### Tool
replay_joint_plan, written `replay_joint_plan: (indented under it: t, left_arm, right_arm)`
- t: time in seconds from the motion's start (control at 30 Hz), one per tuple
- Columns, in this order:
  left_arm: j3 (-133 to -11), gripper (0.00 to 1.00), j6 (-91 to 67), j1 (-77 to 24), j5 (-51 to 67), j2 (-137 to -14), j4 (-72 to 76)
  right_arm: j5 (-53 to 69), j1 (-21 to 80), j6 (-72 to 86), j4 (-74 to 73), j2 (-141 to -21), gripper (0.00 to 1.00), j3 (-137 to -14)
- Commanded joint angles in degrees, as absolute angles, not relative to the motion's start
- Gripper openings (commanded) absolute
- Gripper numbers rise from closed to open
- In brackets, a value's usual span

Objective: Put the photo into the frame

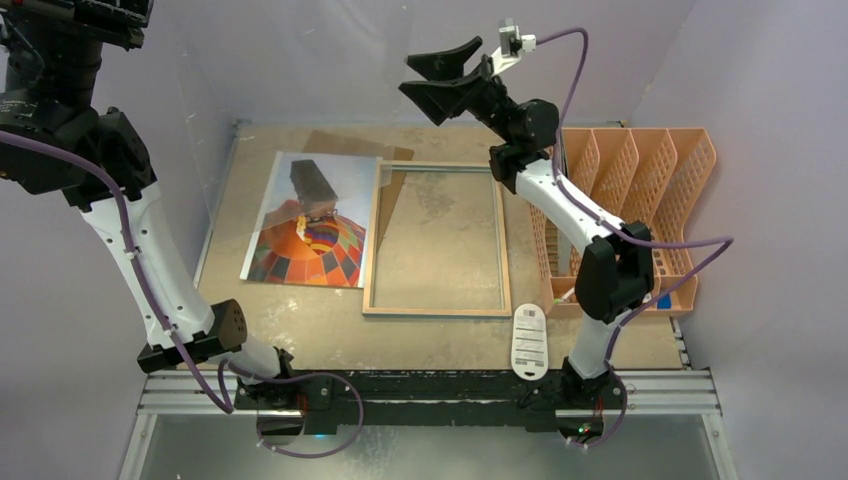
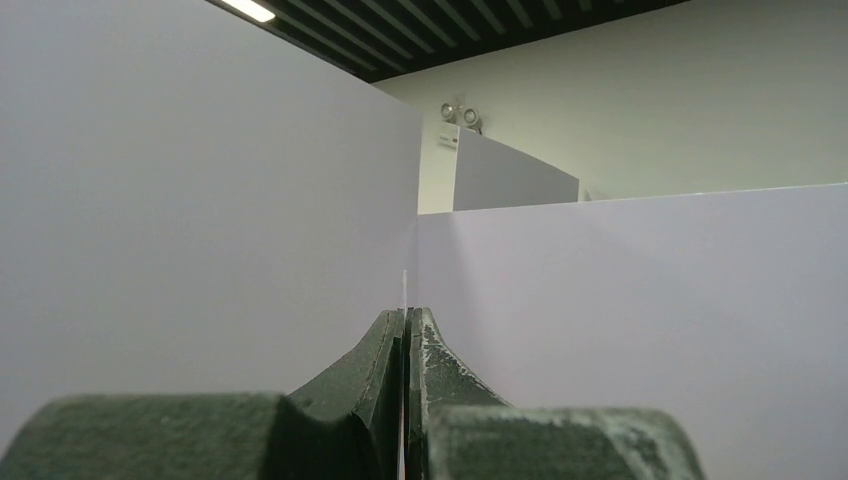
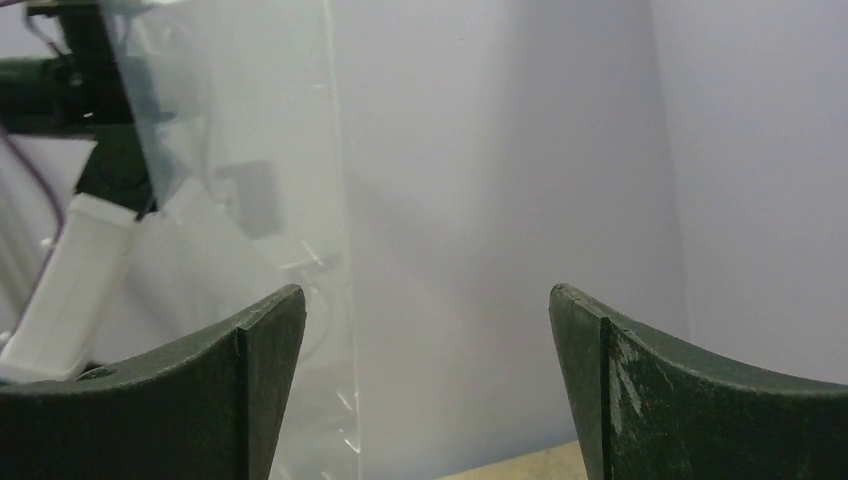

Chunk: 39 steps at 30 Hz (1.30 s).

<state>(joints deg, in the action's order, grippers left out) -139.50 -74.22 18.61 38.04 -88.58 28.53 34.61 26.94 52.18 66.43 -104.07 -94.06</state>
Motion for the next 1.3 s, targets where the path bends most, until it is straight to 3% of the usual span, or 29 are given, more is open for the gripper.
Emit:
replay_joint_plan:
  t: [0.0, 0.2, 0.27, 0.37, 0.7, 0.77, 0.8, 0.87, 0.97, 1.07, 1.1, 1.27]
  left_arm:
    - [-137.94, 0.00, -76.19, 18.52, 35.08, -87.69, 28.46]
    - [-135.00, 0.00, -76.25, 18.47, 33.31, -87.18, 27.65]
    - [-134.46, 0.00, -76.36, 18.50, 32.93, -87.10, 27.67]
    - [-133.00, 0.00, -77.34, 18.54, 31.63, -86.66, 28.29]
    - [-130.23, 0.00, -76.82, 18.54, 29.89, -85.08, 28.76]
    - [-129.34, 0.00, -76.87, 18.54, 29.63, -84.94, 28.95]
    - [-128.84, 0.00, -76.89, 18.52, 29.43, -84.86, 29.04]
    - [-127.50, 0.00, -76.99, 18.54, 28.86, -84.57, 29.31]
    - [-125.85, 0.00, -76.60, 18.50, 28.39, -84.15, 29.11]
    - [-124.12, 0.00, -75.51, 18.47, 28.48, -83.51, 27.93]
    - [-123.26, 0.04, -74.39, 18.48, 28.60, -83.17, 27.08]
    - [-117.90, 0.58, -67.67, 18.55, 31.34, -81.62, 18.91]
  right_arm:
    - [43.22, 27.08, 59.74, 80.43, -104.15, 0.92, -97.35]
    - [48.25, 27.16, 66.50, 89.76, -104.60, 0.78, -96.87]
    - [49.08, 27.33, 67.31, 88.79, -104.66, 0.65, -97.45]
    - [51.02, 27.78, 67.75, 86.56, -105.25, 0.56, -98.95]
    - [51.67, 28.64, 67.51, 83.14, -106.06, 0.47, -101.77]
    - [51.75, 28.87, 67.25, 81.64, -105.87, 0.38, -101.78]
    - [51.90, 28.89, 67.02, 80.58, -105.86, 0.24, -102.04]
    - [51.23, 28.88, 67.06, 79.54, -105.15, 0.10, -100.99]
    - [49.54, 28.98, 66.43, 77.86, -103.31, 0.00, -97.98]
    - [48.49, 28.90, 66.19, 75.55, -101.30, 0.00, -94.81]
    - [47.95, 28.90, 66.03, 74.37, -100.51, 0.00, -94.02]
    - [45.54, 28.91, 62.02, 60.15, -96.34, 0.00, -92.50]
